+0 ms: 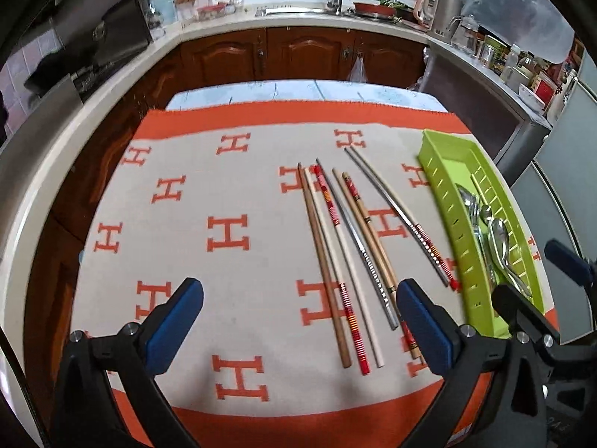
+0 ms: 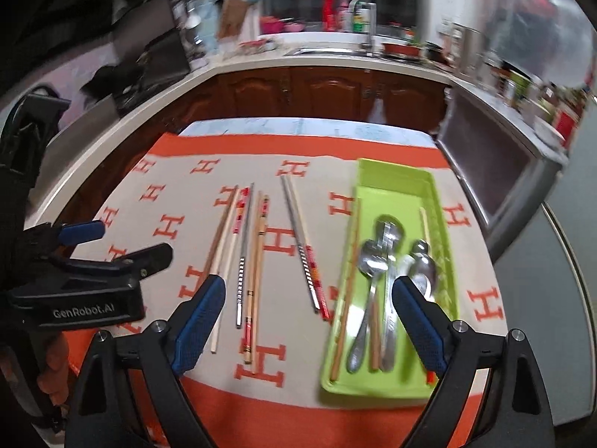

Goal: Organize utensils
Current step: 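Move both open grippers back over the row of chopsticks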

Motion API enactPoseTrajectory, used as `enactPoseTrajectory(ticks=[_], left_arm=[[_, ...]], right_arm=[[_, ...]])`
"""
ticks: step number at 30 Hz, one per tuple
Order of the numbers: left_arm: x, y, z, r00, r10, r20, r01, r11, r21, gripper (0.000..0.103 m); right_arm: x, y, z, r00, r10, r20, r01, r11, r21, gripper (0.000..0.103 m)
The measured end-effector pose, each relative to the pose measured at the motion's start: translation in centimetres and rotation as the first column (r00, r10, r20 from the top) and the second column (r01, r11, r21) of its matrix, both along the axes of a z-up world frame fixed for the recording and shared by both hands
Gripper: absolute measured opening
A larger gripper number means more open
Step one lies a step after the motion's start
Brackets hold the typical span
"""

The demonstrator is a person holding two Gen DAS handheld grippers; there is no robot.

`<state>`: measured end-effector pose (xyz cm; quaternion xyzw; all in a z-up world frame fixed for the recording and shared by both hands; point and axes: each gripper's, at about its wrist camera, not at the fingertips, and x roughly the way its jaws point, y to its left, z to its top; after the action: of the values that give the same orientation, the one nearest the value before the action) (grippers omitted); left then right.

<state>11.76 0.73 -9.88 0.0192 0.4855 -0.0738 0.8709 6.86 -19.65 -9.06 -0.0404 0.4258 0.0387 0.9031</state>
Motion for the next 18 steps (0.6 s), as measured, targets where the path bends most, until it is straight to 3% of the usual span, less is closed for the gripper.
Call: enactPoseTrajectory(ticks=[4, 7, 13, 18], left_arm=[[0.8, 1.3, -1.4, 0.999, 0.027, -0.021, -0.027, 1.0, -0.002, 0.102], [1.1, 1.9, -2.3, 0.999, 0.027, -0.032, -0.027, 1.0, 0.0, 0.102], [1.4, 2.4, -4.1, 0.999, 0.02, -0.044, -0.018, 0.999, 0.045, 0.101], [1.8, 3.4, -5.0, 0.998, 0.029, -0.062, -0.027, 0.999, 0.029, 0.085]], right_arm=[[2.1, 1.7, -0.8, 0.999, 0.028, -0.041, -0.028, 1.0, 0.008, 0.089], [4.2, 2.2, -2.1, 0.991, 0.052, -0.121, -0.042, 0.996, 0.079, 0.067], [7.7, 3.0, -5.6, 0.957, 0.107, -0.271, -0.045, 0.974, 0.223, 0.048], [10.1, 4.4, -7.8, 0.93, 0.149, -0.335, -0.059, 0.963, 0.263, 0.043]])
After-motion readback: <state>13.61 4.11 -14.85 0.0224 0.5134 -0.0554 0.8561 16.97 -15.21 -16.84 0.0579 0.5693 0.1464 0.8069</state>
